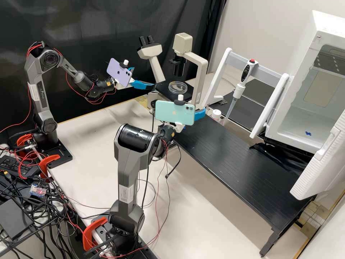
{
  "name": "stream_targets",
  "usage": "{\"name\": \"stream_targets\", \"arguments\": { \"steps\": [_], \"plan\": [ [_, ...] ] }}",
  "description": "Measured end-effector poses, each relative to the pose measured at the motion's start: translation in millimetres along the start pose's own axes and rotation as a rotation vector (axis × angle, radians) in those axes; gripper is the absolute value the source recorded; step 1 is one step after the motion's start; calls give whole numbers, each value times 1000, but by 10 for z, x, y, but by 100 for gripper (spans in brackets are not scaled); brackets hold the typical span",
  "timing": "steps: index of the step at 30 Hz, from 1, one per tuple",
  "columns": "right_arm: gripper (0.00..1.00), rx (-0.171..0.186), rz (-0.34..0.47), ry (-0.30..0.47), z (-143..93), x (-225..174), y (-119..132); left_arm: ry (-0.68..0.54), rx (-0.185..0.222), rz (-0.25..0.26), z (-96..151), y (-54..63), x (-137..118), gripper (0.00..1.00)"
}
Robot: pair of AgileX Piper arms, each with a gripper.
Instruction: Move the petri dish to the bench
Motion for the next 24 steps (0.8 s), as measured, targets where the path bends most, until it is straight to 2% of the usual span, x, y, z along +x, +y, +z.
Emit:
{"name": "stream_targets", "arguments": {
  "steps": [7,12,16,18,20,24],
  "plan": [
    [100,-49,34,89,-367,289,-60,0,0,0,0,0,0,100],
    [100,-59,44,111,-544,539,-119,0,0,0,0,0,0,100],
    [100,-57,11,116,-638,763,-217,0,0,0,0,0,0,100],
    [100,-75,-17,111,-661,895,-275,0,0,0,0,0,0,100],
    [100,-76,-39,101,-671,1012,-324,0,0,0,0,0,0,100],
    [100,-49,-89,67,-677,1262,-438,0,0,0,0,0,0,100]
  ]
}}
